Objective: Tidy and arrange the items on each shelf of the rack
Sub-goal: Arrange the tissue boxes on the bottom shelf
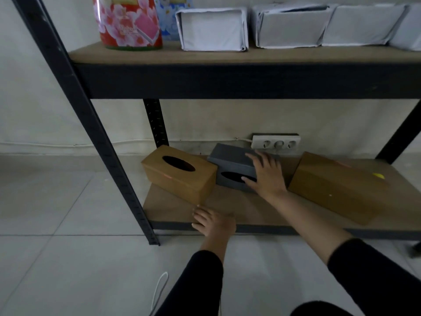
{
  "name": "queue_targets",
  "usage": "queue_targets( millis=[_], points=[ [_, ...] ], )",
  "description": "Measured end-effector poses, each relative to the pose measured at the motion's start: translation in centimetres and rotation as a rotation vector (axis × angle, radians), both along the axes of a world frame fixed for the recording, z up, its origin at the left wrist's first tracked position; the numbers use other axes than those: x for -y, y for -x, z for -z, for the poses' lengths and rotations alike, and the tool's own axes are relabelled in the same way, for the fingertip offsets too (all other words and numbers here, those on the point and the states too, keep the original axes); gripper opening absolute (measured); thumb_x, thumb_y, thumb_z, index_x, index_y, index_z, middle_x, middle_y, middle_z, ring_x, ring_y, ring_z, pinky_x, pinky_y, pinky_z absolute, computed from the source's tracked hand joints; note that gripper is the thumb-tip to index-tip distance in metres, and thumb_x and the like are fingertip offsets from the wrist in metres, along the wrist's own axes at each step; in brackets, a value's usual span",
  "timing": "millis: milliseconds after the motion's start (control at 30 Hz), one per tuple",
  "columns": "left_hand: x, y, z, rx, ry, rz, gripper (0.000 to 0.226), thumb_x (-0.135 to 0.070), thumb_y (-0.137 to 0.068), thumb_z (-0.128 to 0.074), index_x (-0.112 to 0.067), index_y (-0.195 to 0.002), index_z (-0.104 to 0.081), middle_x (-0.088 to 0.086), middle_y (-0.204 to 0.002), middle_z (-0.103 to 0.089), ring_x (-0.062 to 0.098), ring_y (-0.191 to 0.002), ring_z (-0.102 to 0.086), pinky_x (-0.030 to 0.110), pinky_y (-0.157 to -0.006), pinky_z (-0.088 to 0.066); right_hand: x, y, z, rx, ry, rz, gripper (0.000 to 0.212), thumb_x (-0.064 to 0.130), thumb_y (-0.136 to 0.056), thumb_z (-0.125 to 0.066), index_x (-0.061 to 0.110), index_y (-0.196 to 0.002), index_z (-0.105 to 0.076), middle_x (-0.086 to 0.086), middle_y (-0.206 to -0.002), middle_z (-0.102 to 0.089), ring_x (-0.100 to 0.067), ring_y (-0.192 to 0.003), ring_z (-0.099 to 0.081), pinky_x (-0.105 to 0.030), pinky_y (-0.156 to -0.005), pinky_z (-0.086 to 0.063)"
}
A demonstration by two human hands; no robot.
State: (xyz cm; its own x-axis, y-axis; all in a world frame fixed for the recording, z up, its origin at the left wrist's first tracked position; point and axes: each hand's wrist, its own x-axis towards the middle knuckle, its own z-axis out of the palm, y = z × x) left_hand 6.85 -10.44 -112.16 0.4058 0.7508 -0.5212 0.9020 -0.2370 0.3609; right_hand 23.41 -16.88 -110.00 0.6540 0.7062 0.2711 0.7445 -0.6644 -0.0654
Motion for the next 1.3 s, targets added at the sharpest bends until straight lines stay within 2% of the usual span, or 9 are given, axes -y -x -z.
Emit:
queue_targets(
  millis=[100, 200, 333, 533, 767, 867, 1033, 1167, 1300],
  points=[
    [0.4, 0.0, 0.5, -0.057, -0.042, 0.051, 0.102, -0.061, -0.092, -0.034, 0.009, -0.142, 0.021, 0.023, -0.155, 0.018, 0.033, -0.146, 0.012, 0.049, -0.117, 0.0, -0.4, -0.8, -0.7, 0.002, 0.094, -0.003, 0.068, 0.05, -0.089, -0.058, 0.032, -0.147, -0.029, -0.002, -0.152, -0.032, -0.03, -0.132, -0.038, -0.044, -0.106, -0.031],
    [0.6, -0.1, 1.1, -0.077, -0.054, 0.083, 0.102, -0.062, -0.092, -0.032, 0.01, -0.142, 0.02, 0.027, -0.153, 0.021, 0.036, -0.144, 0.015, 0.049, -0.117, 0.001, -0.6, -1.8, -1.7, 0.005, 0.078, -0.06, 0.06, 0.043, -0.092, -0.057, 0.029, -0.145, -0.035, -0.002, -0.144, -0.041, -0.032, -0.123, -0.047, -0.043, -0.099, -0.04],
    [0.7, -0.3, 1.3, -0.081, -0.069, 0.118, 0.098, -0.062, -0.093, -0.029, 0.008, -0.144, 0.018, 0.03, -0.151, 0.022, 0.041, -0.143, 0.017, 0.05, -0.117, 0.002, -1.0, -4.9, -3.6, -0.078, 0.054, -0.061, 0.056, 0.046, -0.095, -0.05, 0.025, -0.145, -0.037, -0.008, -0.135, -0.047, -0.033, -0.112, -0.056, -0.041, -0.085, -0.049],
    [0.9, -0.5, 1.7, -0.101, -0.111, 0.147, 0.094, -0.059, -0.094, -0.031, 0.004, -0.146, 0.016, 0.031, -0.151, 0.021, 0.043, -0.142, 0.017, 0.051, -0.116, -0.001, -2.1, -7.6, -4.1, -0.321, 0.119, -0.046, 0.043, 0.048, -0.097, -0.047, 0.04, -0.139, -0.041, -0.009, -0.139, -0.053, -0.033, -0.123, -0.05, -0.044, -0.1, -0.038],
    [1.6, -0.8, 1.8, -0.101, -0.157, 0.209, 0.084, -0.051, -0.097, -0.028, 0.003, -0.147, 0.013, 0.028, -0.153, 0.014, 0.041, -0.143, 0.012, 0.05, -0.117, -0.004, -3.4, -6.4, -3.6, -0.545, -0.025, -0.023, 0.04, 0.027, -0.098, -0.051, 0.026, -0.138, -0.047, -0.008, -0.136, -0.056, -0.026, -0.12, -0.054, -0.039, -0.1, -0.044],
    [2.1, -1.1, 1.6, -0.089, -0.149, 0.248, 0.083, -0.05, -0.096, -0.029, 0.0, -0.148, 0.013, 0.026, -0.154, 0.013, 0.041, -0.143, 0.013, 0.051, -0.116, -0.004, -2.6, -5.7, -3.6, -0.524, -0.115, 0.013, 0.036, 0.022, -0.097, -0.048, 0.024, -0.133, -0.051, -0.007, -0.133, -0.057, -0.025, -0.121, -0.054, -0.04, -0.102, -0.044],
    [3.8, -2.2, 0.6, 0.028, -0.145, 0.343, 0.08, -0.047, -0.093, -0.042, -0.006, -0.148, -0.001, 0.022, -0.154, 0.002, 0.038, -0.144, 0.002, 0.047, -0.115, -0.012, 3.0, -5.0, -5.7, -0.276, -0.102, 0.138, 0.036, 0.023, -0.094, -0.051, 0.022, -0.129, -0.051, -0.006, -0.128, -0.053, -0.026, -0.119, -0.049, -0.04, -0.097, -0.044],
    [6.3, -3.6, -0.7, 0.123, -0.121, 0.486, 0.063, -0.039, -0.093, -0.045, -0.008, -0.143, -0.024, 0.018, -0.15, -0.015, 0.035, -0.139, -0.015, 0.045, -0.113, -0.019, 10.0, -6.5, -7.4, -0.284, -0.117, 0.393, 0.044, 0.035, -0.092, -0.056, 0.021, -0.133, -0.049, -0.01, -0.133, -0.047, -0.029, -0.121, -0.045, -0.042, -0.103, -0.041],
    [9.0, -4.6, -1.0, 0.228, -0.09, 0.697, 0.05, -0.03, -0.092, -0.046, -0.008, -0.137, -0.037, 0.016, -0.139, -0.035, 0.032, -0.127, -0.032, 0.044, -0.107, -0.029, 17.0, -7.9, -7.5, -0.442, 0.004, 0.544, 0.083, 0.066, -0.081, -0.059, 0.024, -0.147, -0.032, -0.009, -0.147, -0.036, -0.032, -0.135, -0.033, -0.049, -0.111, -0.03]
  ],
)
